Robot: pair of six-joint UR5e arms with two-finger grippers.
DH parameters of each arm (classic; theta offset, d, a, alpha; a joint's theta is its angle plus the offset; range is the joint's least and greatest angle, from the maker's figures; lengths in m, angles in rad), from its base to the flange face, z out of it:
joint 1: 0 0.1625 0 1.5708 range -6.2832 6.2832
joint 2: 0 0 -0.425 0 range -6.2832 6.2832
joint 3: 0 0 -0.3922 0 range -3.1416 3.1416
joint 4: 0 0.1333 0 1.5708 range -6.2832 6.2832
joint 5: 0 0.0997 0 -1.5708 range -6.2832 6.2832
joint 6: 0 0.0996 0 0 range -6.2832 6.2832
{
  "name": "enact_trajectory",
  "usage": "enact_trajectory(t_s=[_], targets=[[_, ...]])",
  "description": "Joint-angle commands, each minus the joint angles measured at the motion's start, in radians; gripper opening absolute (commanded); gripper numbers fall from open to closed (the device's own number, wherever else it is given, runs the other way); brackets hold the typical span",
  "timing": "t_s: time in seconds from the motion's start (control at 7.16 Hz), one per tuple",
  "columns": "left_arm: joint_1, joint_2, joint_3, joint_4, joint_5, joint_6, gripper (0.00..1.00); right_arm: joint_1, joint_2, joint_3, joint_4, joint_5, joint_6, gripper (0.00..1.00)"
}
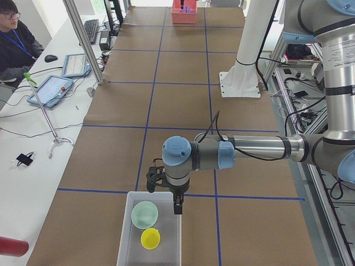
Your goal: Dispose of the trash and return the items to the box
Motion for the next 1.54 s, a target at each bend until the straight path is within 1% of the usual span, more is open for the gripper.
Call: enact_trajectory(t_s=[0.0,0.28,1.26,1.4], targets=[[0.003,-0.005,0.008,-0.063,-0.008,-0.003,0.98,0.002,-0.005,0.008,0.0,-0.004,-0.001,1.0],[0.005,-0.004,0.008,-0.068,-0.06,-0.001,0.98,0.002,-0.01,0.006,0.0,-0.004,-0.001,1.0],[0.021,-0.002,0.011,-0.066,-0.06,0.0,0.98,0.002,-0.01,0.008,0.0,-0.004,-0.001,1.0],[0.021,-0.002,0.011,-0.066,-0.06,0.002,0.98,0.002,-0.01,0.006,-0.001,0.009,0.0,1.0]])
